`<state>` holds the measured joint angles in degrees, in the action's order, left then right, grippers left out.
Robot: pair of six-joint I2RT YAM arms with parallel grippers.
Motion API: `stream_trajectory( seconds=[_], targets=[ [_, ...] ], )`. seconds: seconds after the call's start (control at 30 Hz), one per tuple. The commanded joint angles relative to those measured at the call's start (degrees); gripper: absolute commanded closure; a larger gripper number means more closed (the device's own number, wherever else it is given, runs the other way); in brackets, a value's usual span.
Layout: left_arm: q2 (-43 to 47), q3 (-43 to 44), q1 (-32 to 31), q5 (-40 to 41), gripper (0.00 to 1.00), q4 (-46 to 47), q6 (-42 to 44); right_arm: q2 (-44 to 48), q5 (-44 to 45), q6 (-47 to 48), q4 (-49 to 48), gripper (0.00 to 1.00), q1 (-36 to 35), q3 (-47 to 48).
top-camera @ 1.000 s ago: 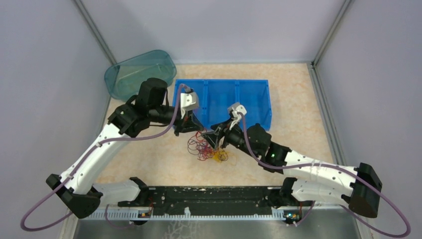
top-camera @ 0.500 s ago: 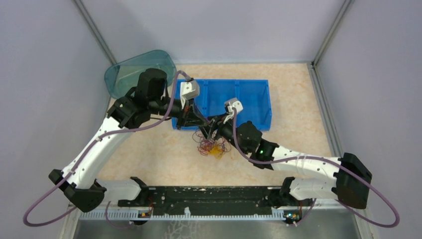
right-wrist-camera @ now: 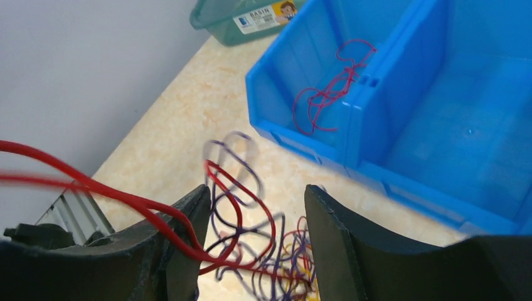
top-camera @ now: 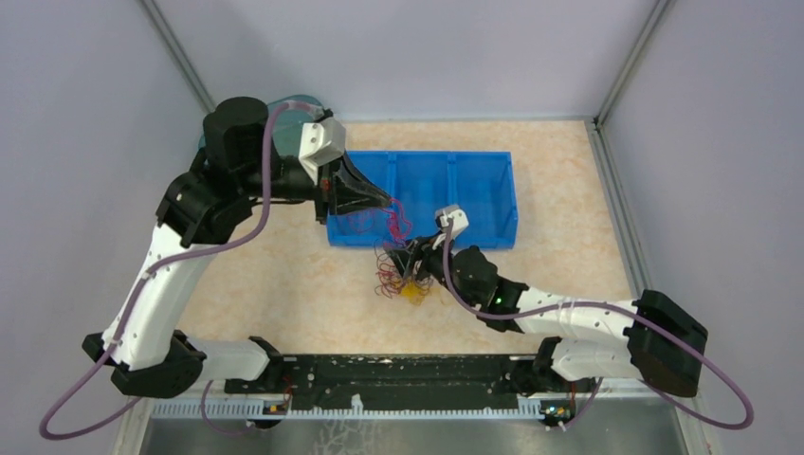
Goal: Untangle the cables
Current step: Untie the cable.
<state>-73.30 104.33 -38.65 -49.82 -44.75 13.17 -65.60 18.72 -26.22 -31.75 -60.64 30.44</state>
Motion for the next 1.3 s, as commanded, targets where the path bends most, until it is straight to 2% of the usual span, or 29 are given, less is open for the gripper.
stream_trajectory(
  seconds=[0.0, 0.23, 0.5, 0.6, 0.8, 0.97, 1.27],
  targets=[
    [0.12, 4.36, -0.37, -0.24, 1.00, 1.00, 1.39, 3.46, 1.26, -3.06, -3.06, 0.43, 0.08, -2.05],
    [1.19, 8.73, -0.37, 4.27, 1.00, 6.05, 4.44, 7.92, 2.12, -6.88, -0.86, 0.43, 0.02, -7.83],
    [4.30, 6.24, -0.37, 10.37, 1.00, 18.62, 7.73, 8.32, 2.60, -10.76, 0.23, 0.43, 0.00, -12.53],
    [4.79, 5.54, -0.37, 10.87, 1.00, 19.73, 7.87, 8.59, 1.33, -10.86, 0.05, 0.42, 0.00, -12.65],
    [8.03, -4.55, -0.37, 8.16, 1.00, 16.89, 6.77, 17.83, -7.65, -6.04, 9.15, 0.28, 0.00, -0.50],
    [10.63, -11.86, -0.37, 9.23, 1.00, 17.88, 7.40, 20.75, -9.63, -2.01, 15.73, 0.26, 0.04, 9.87],
    [11.00, -16.03, -0.37, 10.53, 1.00, 17.77, 7.10, 19.04, -7.78, 2.89, 15.77, 0.26, 0.04, 18.12]
  ],
)
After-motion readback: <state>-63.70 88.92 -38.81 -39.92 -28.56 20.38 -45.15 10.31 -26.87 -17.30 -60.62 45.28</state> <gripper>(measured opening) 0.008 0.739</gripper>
